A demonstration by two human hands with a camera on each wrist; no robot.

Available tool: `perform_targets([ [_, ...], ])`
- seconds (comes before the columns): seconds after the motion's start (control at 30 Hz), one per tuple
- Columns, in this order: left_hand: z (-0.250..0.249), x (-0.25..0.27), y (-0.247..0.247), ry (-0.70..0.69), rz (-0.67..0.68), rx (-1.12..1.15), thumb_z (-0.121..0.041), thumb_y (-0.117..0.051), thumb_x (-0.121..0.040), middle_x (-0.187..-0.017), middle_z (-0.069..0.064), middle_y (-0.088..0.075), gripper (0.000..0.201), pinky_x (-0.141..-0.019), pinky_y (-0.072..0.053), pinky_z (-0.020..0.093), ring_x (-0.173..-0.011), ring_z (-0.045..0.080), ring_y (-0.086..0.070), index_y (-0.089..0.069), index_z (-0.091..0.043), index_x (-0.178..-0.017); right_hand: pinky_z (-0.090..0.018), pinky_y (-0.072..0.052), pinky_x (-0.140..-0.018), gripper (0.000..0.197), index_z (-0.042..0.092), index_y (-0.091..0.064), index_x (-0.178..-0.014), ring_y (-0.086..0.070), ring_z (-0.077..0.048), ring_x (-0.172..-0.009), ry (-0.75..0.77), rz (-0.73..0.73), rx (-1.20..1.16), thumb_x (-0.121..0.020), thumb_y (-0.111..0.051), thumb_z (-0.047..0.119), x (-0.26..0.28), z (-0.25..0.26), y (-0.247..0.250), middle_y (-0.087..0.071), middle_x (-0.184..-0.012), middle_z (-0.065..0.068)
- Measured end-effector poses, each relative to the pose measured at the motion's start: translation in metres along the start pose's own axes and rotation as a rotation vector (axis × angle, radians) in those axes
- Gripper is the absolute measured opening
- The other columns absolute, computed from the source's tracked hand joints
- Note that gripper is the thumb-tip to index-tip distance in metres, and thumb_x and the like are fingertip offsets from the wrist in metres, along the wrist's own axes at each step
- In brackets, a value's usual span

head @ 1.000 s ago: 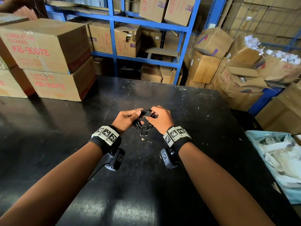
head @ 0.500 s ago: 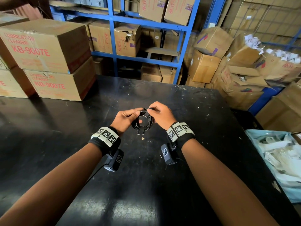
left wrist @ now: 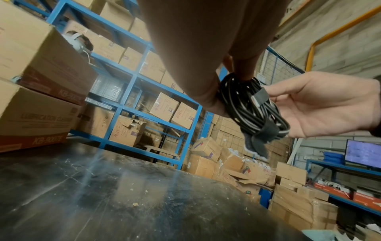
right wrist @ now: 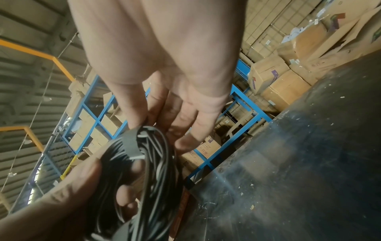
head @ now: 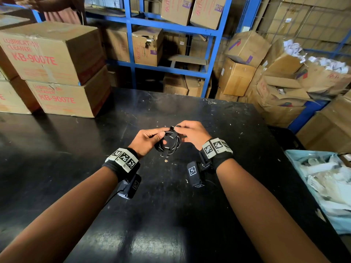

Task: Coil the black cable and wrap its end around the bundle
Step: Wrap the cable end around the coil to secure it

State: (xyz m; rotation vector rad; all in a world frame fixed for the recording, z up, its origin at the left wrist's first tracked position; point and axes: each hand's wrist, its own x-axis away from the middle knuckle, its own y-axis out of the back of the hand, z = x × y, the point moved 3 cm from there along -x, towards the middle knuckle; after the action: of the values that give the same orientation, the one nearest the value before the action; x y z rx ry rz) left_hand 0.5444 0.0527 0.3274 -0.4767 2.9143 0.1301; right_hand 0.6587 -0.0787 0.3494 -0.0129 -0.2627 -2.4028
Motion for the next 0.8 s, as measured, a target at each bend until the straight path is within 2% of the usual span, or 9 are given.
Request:
perform_targets([
  [0.07, -0.0002, 0.0005, 0.0005, -0.006, 0.008, -0.010, -0.004, -0.050, -0.091, -0.082, -0.002, -0.071, 0.031, -0.066, -0.054, 0.019, -0.068, 0.007, -0.065, -0.055, -0.008, -0.121, -0.048, -0.054, -0.082, 0.010, 0.013, -0.069, -0.076, -0.060, -0.025, -0.077, 0.040, -0.036, 0.024, -0.083, -0.067, 0.007, 0.0004, 0.0005, -0.0002, -0.064, -0.077, -0.012],
  [0.13, -0.0002, 0.0004, 0.0000, -0.011, 0.016, -0.013, -0.004, -0.049, -0.091, -0.088, 0.008, -0.067, 0.032, -0.067, -0.053, 0.018, -0.068, 0.005, -0.065, -0.054, -0.007, -0.123, -0.043, -0.053, -0.075, 0.008, 0.013, -0.071, -0.076, -0.057, -0.026, -0.075, 0.080, -0.082, 0.026, -0.081, -0.069, 0.007, 0.0006, 0.0025, 0.0001, -0.064, -0.077, -0.015],
  [0.2, -0.0016, 0.0005, -0.0004, -0.020, 0.022, -0.016, -0.004, -0.049, -0.091, -0.090, 0.010, -0.066, 0.032, -0.066, -0.052, 0.017, -0.068, 0.004, -0.064, -0.054, -0.005, -0.123, -0.037, -0.049, -0.072, 0.005, 0.012, -0.072, -0.075, -0.055, -0.025, -0.074, 0.091, -0.108, 0.004, -0.079, -0.072, 0.008, 0.0000, 0.0027, 0.0013, -0.065, -0.077, -0.016],
  [0.3, -0.0035, -0.0005, 0.0004, -0.033, 0.035, -0.040, -0.002, -0.050, -0.090, -0.087, -0.001, -0.071, 0.031, -0.067, -0.053, 0.018, -0.070, 0.005, -0.065, -0.055, -0.003, -0.121, -0.035, -0.048, -0.074, 0.006, 0.004, -0.072, -0.079, -0.056, -0.023, -0.073, 0.098, -0.108, 0.010, -0.076, -0.075, 0.008, 0.0009, 0.0019, 0.0037, -0.066, -0.078, -0.017],
  [0.4, -0.0038, -0.0006, 0.0001, -0.034, 0.055, -0.058, 0.002, -0.048, -0.090, -0.073, -0.013, -0.072, 0.032, -0.065, -0.051, 0.015, -0.068, 0.001, -0.064, -0.053, 0.003, -0.121, -0.025, -0.046, -0.069, 0.008, 0.001, -0.071, -0.081, -0.055, -0.015, -0.068, 0.097, -0.110, 0.032, -0.076, -0.074, 0.006, 0.0017, 0.0010, 0.0043, -0.065, -0.070, -0.007],
  [0.5, -0.0036, 0.0001, -0.0015, -0.051, 0.068, -0.081, 0.002, -0.048, -0.090, -0.070, -0.013, -0.071, 0.031, -0.064, -0.051, 0.015, -0.067, 0.000, -0.063, -0.054, -0.002, -0.120, -0.024, -0.045, -0.069, 0.007, 0.010, -0.068, -0.073, -0.056, -0.010, -0.065, 0.101, -0.109, 0.075, -0.077, -0.074, 0.007, 0.0004, -0.0006, 0.0032, -0.064, -0.070, 0.000],
  [0.63, -0.0027, -0.0007, -0.0016, -0.071, 0.051, -0.112, 0.001, -0.049, -0.089, -0.069, -0.014, -0.070, 0.030, -0.064, -0.051, 0.015, -0.064, -0.001, -0.061, -0.055, -0.007, -0.118, -0.029, -0.048, -0.073, 0.013, 0.014, -0.063, -0.071, -0.057, -0.014, -0.070, 0.104, -0.107, 0.101, -0.077, -0.073, 0.007, -0.0014, -0.0051, 0.0017, -0.063, -0.072, -0.001],
  [0.77, -0.0037, -0.0005, -0.0032, -0.090, 0.033, -0.125, 0.003, -0.050, -0.089, -0.070, -0.020, -0.070, 0.030, -0.065, -0.051, 0.014, -0.064, -0.002, -0.060, -0.057, -0.010, -0.115, -0.018, -0.047, -0.063, 0.017, 0.015, -0.058, -0.075, -0.055, -0.011, -0.065, 0.082, -0.055, 0.101, -0.079, -0.070, 0.004, 0.0014, -0.0035, 0.0040, -0.058, -0.071, -0.001],
  [0.8, -0.0034, 0.0004, -0.0035, -0.094, 0.030, -0.127, 0.003, -0.051, -0.088, -0.071, -0.020, -0.070, 0.030, -0.065, -0.051, 0.014, -0.066, -0.002, -0.060, -0.057, -0.010, -0.114, -0.019, -0.049, -0.063, 0.017, 0.015, -0.058, -0.077, -0.056, -0.012, -0.066, 0.068, -0.032, 0.096, -0.079, -0.070, 0.003, 0.0025, -0.0031, 0.0051, -0.059, -0.072, -0.002],
])
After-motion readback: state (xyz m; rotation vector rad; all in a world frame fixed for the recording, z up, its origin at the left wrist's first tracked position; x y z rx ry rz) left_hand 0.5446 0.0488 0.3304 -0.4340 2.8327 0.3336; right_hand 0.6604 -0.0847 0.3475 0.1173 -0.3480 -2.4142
